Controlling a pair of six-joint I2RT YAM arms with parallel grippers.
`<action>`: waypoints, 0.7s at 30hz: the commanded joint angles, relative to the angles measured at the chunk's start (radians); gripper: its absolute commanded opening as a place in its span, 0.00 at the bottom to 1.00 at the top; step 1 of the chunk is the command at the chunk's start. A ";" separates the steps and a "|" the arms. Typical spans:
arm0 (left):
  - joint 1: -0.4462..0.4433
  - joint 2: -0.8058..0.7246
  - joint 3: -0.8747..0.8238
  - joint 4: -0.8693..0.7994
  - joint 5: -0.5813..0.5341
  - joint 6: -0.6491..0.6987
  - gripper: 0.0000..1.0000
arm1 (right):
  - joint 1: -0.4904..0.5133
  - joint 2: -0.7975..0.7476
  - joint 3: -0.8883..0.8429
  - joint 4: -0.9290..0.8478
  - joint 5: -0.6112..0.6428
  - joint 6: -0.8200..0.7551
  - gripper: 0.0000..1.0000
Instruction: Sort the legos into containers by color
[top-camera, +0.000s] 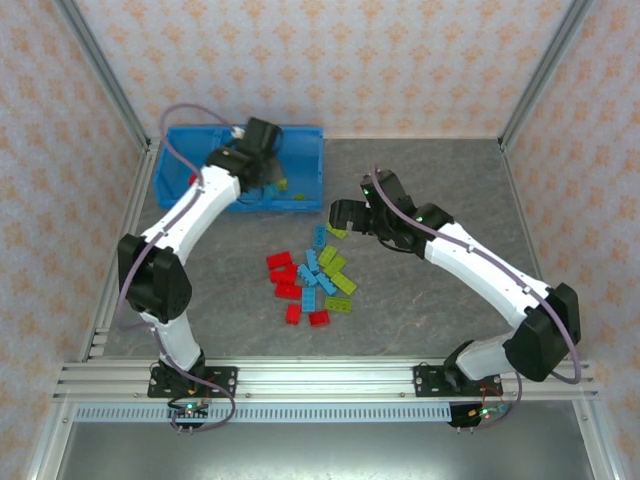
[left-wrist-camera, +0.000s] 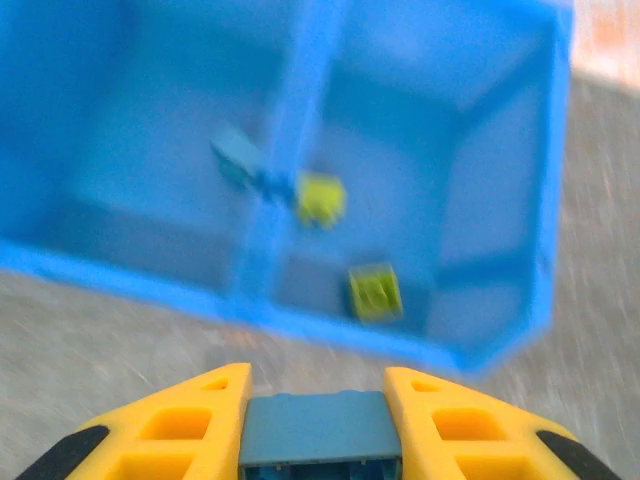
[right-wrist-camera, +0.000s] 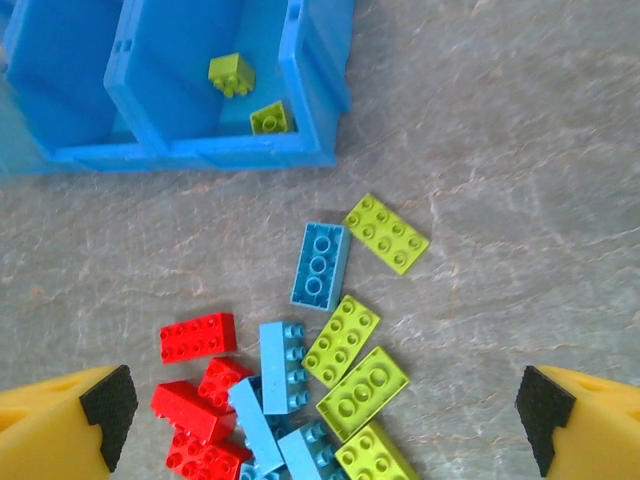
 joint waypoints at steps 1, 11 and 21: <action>0.084 0.087 0.107 -0.057 -0.149 0.105 0.23 | 0.001 -0.001 -0.012 0.024 -0.041 0.046 0.99; 0.173 0.569 0.724 -0.282 -0.055 0.161 0.26 | 0.001 -0.038 -0.041 -0.008 -0.019 0.075 0.99; 0.182 0.382 0.577 -0.241 0.018 0.159 0.48 | 0.001 0.013 -0.033 -0.011 0.004 0.064 0.99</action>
